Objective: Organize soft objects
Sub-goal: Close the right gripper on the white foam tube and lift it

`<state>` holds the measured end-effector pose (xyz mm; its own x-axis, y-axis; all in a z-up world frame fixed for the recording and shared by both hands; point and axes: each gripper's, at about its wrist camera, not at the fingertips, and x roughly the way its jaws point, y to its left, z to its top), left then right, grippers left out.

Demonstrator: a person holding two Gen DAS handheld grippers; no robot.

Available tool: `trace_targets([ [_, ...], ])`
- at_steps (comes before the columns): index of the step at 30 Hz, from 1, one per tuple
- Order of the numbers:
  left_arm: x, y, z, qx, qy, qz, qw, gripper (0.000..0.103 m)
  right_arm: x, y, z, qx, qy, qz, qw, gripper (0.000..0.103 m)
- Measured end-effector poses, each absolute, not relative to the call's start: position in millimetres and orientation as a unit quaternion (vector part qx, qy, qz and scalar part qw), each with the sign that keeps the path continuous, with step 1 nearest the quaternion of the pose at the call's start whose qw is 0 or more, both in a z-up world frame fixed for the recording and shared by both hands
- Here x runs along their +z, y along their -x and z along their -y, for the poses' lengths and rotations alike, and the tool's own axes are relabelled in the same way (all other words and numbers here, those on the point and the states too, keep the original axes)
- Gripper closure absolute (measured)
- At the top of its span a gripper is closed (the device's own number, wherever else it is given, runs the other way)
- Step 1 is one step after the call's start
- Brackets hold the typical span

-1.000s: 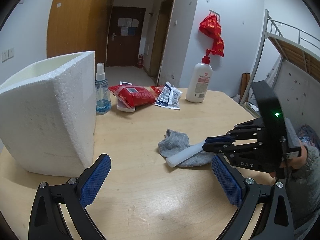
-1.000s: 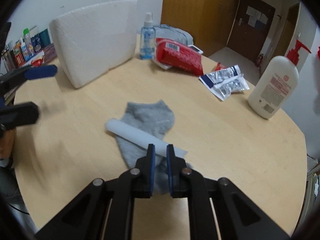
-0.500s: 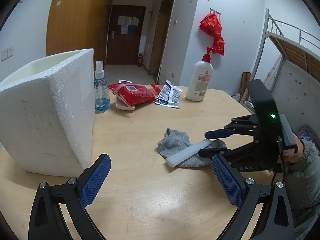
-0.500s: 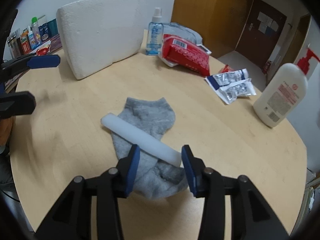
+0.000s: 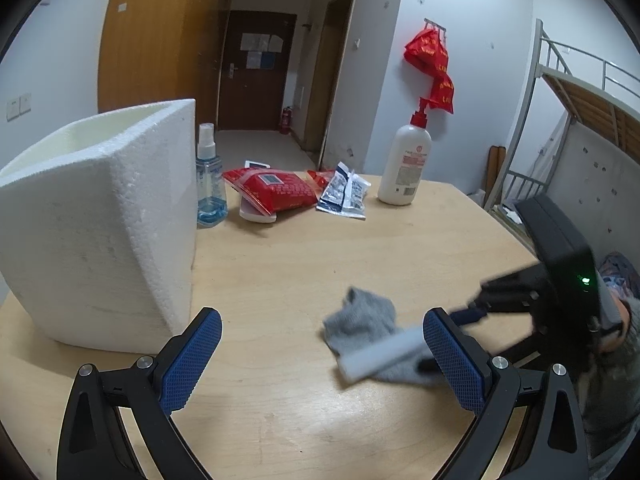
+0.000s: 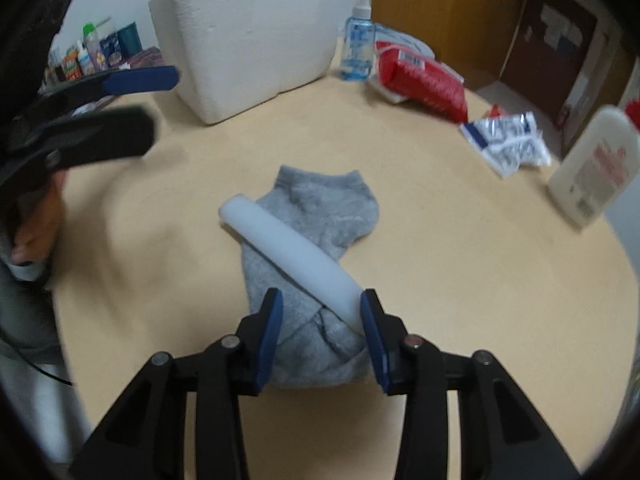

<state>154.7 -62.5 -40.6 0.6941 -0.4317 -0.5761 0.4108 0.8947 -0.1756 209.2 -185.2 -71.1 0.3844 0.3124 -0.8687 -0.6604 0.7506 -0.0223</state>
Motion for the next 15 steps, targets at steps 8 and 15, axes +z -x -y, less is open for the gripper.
trace_targets([
  [8, -42, -151, 62, -0.228, 0.012, -0.32, 0.919, 0.002, -61, -192, 203, 0.317, 0.12, -0.479, 0.81, 0.058],
  [15, -41, -146, 66, -0.23, 0.007, -0.319, 0.919, 0.002, -60, -190, 188, 0.321, 0.188, -0.431, 0.822, 0.058],
])
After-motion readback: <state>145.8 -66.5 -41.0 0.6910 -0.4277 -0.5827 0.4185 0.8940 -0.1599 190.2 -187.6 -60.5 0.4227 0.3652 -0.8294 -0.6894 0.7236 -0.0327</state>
